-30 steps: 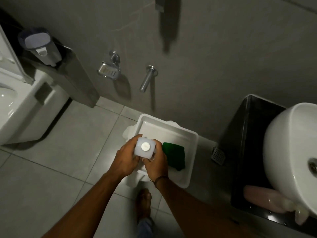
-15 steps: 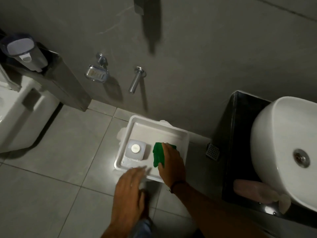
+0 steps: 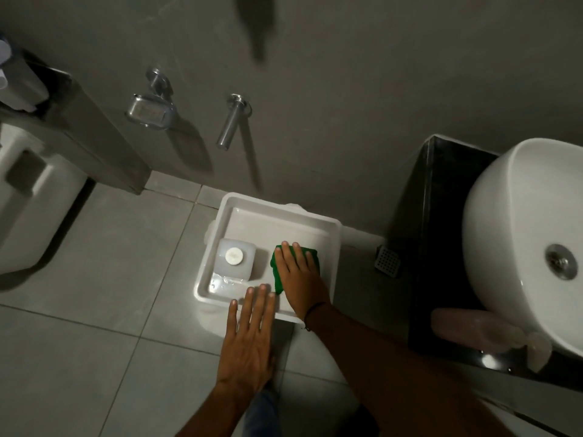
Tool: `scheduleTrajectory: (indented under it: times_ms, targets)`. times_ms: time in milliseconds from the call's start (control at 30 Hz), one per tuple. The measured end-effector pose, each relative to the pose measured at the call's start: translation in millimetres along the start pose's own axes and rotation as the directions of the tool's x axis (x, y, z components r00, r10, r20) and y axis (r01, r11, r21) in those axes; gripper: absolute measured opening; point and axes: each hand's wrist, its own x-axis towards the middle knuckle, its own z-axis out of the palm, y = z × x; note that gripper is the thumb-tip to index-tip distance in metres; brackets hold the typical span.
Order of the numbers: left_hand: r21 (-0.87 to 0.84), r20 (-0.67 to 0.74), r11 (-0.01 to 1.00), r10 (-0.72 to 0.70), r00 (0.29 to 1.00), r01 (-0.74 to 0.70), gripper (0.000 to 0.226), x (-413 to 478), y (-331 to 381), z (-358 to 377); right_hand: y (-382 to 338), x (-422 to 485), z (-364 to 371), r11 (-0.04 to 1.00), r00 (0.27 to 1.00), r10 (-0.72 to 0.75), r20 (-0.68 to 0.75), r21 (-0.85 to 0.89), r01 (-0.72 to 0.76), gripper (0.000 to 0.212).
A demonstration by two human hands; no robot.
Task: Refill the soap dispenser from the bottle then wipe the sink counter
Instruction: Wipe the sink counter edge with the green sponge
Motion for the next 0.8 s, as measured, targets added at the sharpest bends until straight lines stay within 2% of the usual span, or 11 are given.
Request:
scheduleTrajectory:
  times_ms: [133,300,333,467,567,633,667,700,733,767,800]
  targets:
    - [-0.018,0.044,1.000,0.026,0.999,-0.025,0.113,-5.1,1.6,-15.2,5.6,-2.8,-14.7,0.999,0.999,-0.027,0.038,-0.034,0.028,0.058]
    - [-0.058,-0.006,0.998,0.015,1.000,-0.016,0.079,-43.6,17.4,-61.3,1.7,-60.9,-82.4,0.990,0.998,0.025,-0.066,0.139,-0.016,0.071]
    - [-0.091,-0.056,0.995,0.039,0.998,-0.045,0.069,-55.3,24.6,-76.3,-2.0,-84.4,-98.3,0.983,0.996,0.031,-0.083,0.181,-0.015,0.075]
    - [-0.139,-0.229,0.955,0.228,0.946,-0.263,0.092,-98.4,59.8,-144.6,-2.8,-189.5,-138.5,0.966,0.985,0.062,-0.164,0.259,-0.018,0.068]
    - [-0.039,-0.310,0.931,0.334,0.890,-0.363,0.073,-107.7,101.8,-177.7,9.0,-282.9,-150.6,0.973,0.976,0.120,-0.182,0.216,-0.080,0.049]
    - [0.047,-0.286,0.892,0.443,0.850,-0.450,0.078,-102.8,142.2,-199.1,12.2,-330.5,-155.7,0.949,0.913,0.274,-0.302,0.240,-0.205,0.058]
    - [0.068,-0.260,0.857,0.510,0.820,-0.511,0.086,-99.5,163.3,-203.6,16.3,-340.8,-160.8,0.915,0.818,0.377,-0.435,0.315,-0.254,0.080]
    - [0.083,-0.241,0.815,0.575,0.782,-0.573,0.091,-93.5,187.0,-206.1,31.8,-347.6,-162.9,0.854,0.560,0.521,-0.644,0.379,-0.357,0.095]
    - [0.101,-0.233,0.767,0.637,0.735,-0.634,0.093,-86.5,209.6,-206.9,43.4,-357.5,-159.2,0.797,0.326,0.590,-0.739,0.469,-0.381,0.098]
    - [0.107,-0.230,0.714,0.695,0.681,-0.692,0.094,-77.9,238.7,-207.2,59.5,-377.1,-152.4,0.764,0.337,0.638,-0.693,0.513,-0.392,0.100]
    - [0.102,-0.222,0.656,0.747,0.626,-0.747,0.094,-67.5,269.5,-205.7,77.7,-401.2,-145.3,0.756,0.514,0.654,-0.556,0.519,-0.400,0.102]
